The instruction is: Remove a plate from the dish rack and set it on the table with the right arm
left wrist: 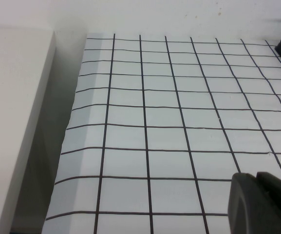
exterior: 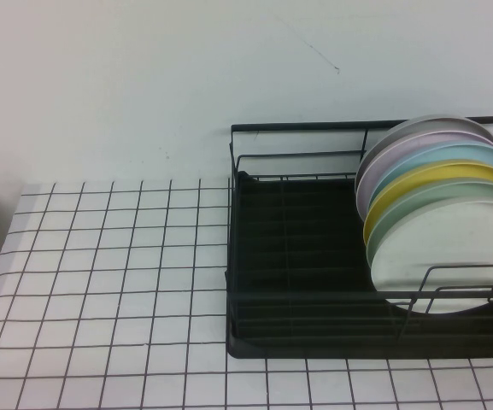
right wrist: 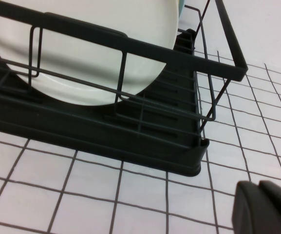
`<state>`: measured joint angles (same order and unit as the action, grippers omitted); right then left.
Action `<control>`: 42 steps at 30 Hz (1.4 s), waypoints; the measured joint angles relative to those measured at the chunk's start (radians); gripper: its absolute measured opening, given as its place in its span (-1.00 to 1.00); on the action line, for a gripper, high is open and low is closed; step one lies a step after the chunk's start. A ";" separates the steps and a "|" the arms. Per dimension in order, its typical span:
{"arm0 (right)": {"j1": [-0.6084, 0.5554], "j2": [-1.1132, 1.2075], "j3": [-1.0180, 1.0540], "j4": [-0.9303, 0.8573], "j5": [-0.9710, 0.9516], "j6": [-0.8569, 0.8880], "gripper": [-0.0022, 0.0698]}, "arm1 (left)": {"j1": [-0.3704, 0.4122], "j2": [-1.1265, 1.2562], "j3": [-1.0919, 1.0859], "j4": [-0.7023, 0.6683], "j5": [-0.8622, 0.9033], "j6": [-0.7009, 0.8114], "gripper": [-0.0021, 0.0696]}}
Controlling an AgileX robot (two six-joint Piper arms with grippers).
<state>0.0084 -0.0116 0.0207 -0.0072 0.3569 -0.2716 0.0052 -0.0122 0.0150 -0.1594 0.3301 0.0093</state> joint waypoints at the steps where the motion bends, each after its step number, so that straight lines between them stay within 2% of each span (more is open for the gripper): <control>1: 0.000 0.000 0.000 0.000 0.000 0.000 -0.95 | 0.000 0.000 0.000 0.000 0.000 0.000 -0.95; 19: 0.000 0.000 0.000 -0.008 -0.010 0.010 -0.95 | 0.000 0.000 0.000 0.000 0.000 0.000 -0.95; 22: 0.000 0.000 0.006 0.201 -0.059 0.124 -0.95 | 0.000 0.000 0.000 0.000 0.000 0.000 -0.95; 26: 0.000 0.000 0.009 0.617 -0.106 0.250 -0.95 | 0.000 0.000 0.000 0.000 0.000 0.000 -0.95; 29: 0.000 0.000 0.009 0.771 -0.119 0.272 -0.95 | 0.000 0.000 0.000 0.000 0.000 0.000 -0.95; 36: 0.000 0.000 0.009 0.831 -0.126 0.207 -0.95 | 0.000 0.000 0.000 0.000 0.000 0.000 -0.95; 42: 0.000 0.000 0.009 0.833 -0.036 0.085 -0.95 | 0.000 0.000 0.000 0.000 0.000 0.000 -0.95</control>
<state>0.0084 -0.0116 0.0293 0.8262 0.3213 -0.1862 0.0052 -0.0122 0.0150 -0.1594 0.3301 0.0093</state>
